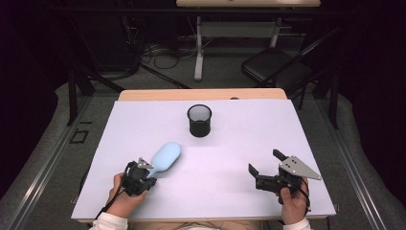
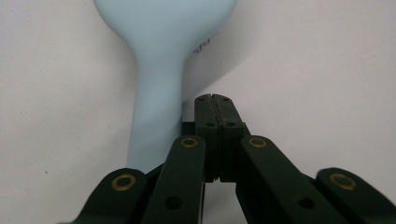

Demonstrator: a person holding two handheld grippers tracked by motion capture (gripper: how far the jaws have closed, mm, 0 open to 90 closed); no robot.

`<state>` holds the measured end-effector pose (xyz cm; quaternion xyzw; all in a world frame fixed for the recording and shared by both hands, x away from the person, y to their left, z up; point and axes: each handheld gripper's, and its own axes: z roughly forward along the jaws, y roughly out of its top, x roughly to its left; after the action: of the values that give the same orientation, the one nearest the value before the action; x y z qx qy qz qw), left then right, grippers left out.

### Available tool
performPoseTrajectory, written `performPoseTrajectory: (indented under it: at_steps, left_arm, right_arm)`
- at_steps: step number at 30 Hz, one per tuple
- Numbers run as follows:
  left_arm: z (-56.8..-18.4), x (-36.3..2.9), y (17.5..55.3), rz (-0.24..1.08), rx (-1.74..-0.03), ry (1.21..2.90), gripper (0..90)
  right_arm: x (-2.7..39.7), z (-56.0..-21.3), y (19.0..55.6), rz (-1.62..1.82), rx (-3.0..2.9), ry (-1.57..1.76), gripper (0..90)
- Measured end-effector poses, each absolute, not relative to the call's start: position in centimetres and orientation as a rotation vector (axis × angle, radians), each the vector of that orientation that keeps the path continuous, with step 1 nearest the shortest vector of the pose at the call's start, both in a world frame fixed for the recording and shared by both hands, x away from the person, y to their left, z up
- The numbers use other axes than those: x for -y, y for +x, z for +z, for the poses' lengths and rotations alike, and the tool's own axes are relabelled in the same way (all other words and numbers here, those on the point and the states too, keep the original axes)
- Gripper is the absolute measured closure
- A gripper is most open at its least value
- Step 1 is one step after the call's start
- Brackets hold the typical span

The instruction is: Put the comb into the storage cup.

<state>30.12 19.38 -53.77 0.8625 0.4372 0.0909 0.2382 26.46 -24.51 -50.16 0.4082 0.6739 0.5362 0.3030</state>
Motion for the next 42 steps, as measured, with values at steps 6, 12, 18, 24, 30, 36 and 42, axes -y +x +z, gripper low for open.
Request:
performPoseTrajectory:
  at_steps: [6,12,18,24,30,36,42]
  left_arm:
    - [-53.9,-19.5,30.2,0.244,-1.205,2.359,90.0]
    - [-53.8,-19.5,30.1,0.238,-1.199,2.354,90.0]
    - [-53.4,-19.4,30.0,0.23,-1.182,2.337,90.0]
    - [-52.7,-19.7,29.7,0.241,-1.175,2.298,89.6]
    - [-51.9,-20.6,29.7,0.241,-1.187,2.242,86.8]
    - [-51.5,-21.2,29.6,0.255,-1.204,2.205,82.3]
    - [-51.2,-21.8,29.6,0.263,-1.209,2.184,78.6]
  right_arm:
    - [24.5,-50.2,26.4,1.421,-1.787,1.08,0.1]
    - [24.5,-50.1,26.4,1.422,-1.786,1.081,0.2]
    - [24.5,-50.2,26.5,1.421,-1.788,1.078,0.2]
    - [24.5,-50.2,26.5,1.421,-1.788,1.078,0.4]
    - [24.5,-50.2,26.5,1.42,-1.789,1.076,0.4]
    - [24.5,-50.2,26.5,1.42,-1.79,1.075,0.4]
    - [24.5,-50.2,26.5,1.419,-1.791,1.077,0.4]
